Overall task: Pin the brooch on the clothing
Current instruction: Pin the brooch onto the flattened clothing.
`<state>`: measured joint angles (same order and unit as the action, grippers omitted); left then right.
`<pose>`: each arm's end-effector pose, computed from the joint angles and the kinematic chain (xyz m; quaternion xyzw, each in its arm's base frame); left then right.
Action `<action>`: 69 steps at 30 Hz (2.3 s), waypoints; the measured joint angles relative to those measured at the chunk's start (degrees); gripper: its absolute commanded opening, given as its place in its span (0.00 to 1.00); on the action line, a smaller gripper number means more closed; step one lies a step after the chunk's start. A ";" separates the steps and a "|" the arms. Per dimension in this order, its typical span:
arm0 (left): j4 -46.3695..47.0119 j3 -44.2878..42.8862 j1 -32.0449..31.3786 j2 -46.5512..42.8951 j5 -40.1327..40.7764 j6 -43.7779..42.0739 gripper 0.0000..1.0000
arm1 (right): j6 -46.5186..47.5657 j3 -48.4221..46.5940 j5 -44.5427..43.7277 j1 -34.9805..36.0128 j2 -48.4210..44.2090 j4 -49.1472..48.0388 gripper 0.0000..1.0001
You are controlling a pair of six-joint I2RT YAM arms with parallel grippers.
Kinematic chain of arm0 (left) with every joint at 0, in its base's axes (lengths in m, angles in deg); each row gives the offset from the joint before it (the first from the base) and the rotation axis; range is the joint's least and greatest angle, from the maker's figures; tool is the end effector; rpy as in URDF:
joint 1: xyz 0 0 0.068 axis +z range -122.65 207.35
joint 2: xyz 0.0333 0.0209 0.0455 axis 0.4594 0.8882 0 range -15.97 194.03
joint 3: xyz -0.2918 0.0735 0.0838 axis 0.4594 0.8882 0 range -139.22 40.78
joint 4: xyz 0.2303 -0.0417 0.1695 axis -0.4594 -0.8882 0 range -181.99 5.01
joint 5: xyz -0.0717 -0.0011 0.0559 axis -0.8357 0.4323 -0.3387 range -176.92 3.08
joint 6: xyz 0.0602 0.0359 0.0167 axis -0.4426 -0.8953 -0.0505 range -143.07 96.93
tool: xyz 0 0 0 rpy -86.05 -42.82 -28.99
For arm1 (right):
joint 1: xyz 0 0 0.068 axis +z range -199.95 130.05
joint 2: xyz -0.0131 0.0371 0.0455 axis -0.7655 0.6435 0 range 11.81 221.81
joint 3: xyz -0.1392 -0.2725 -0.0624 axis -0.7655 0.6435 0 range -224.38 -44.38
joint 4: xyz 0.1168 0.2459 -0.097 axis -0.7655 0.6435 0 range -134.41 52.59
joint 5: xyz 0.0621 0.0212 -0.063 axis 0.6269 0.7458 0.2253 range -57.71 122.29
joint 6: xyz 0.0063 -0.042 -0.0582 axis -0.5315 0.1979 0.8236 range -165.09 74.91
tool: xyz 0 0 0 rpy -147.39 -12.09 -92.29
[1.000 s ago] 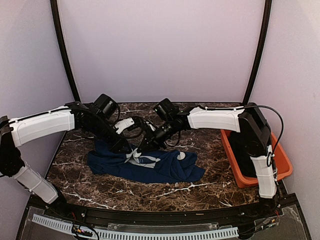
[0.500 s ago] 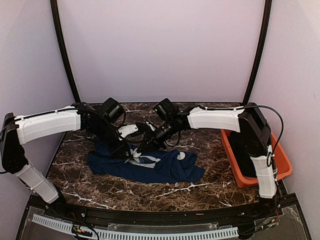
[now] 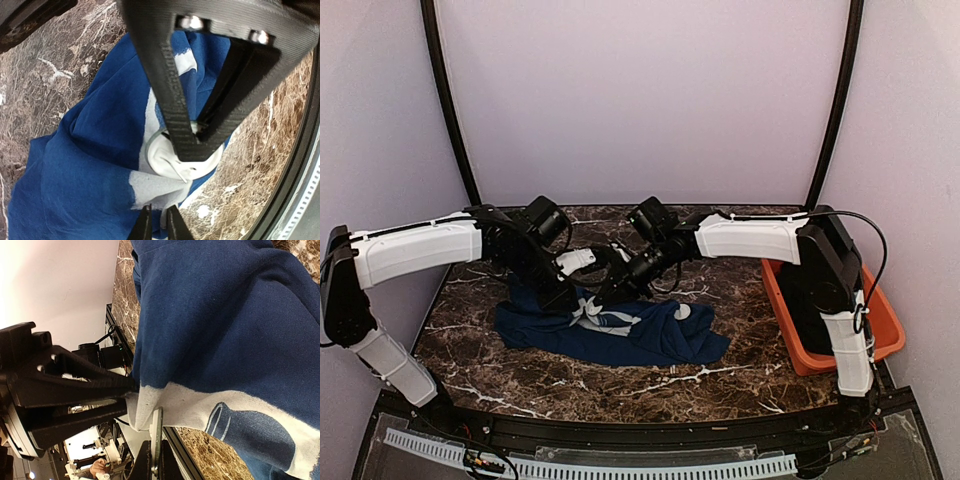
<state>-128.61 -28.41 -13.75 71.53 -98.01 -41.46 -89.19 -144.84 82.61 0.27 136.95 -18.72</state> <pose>0.2548 -0.2376 0.2718 0.4994 0.8267 -0.1394 0.2182 0.3109 0.4451 0.2164 0.1893 -0.8426 -0.4970 0.0846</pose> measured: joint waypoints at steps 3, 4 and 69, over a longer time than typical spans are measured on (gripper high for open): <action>0.02 0.00 0.00 0.17 -0.15 0.00 0.01 | -0.13 0.00 0.00 0.00 0.00 0.00 0.00; 0.02 0.00 0.00 0.22 -0.28 -0.09 0.01 | -0.13 0.00 0.00 0.00 0.00 0.00 0.00; 6.95 1.49 -0.33 -5.68 6.69 2.69 0.27 | 2.82 -2.21 9.40 3.43 0.66 2.60 0.00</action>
<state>-121.66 -26.93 -14.08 65.85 -91.33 -38.77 -86.37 -147.05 92.01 3.70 137.61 -16.12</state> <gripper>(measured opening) 0.158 0.023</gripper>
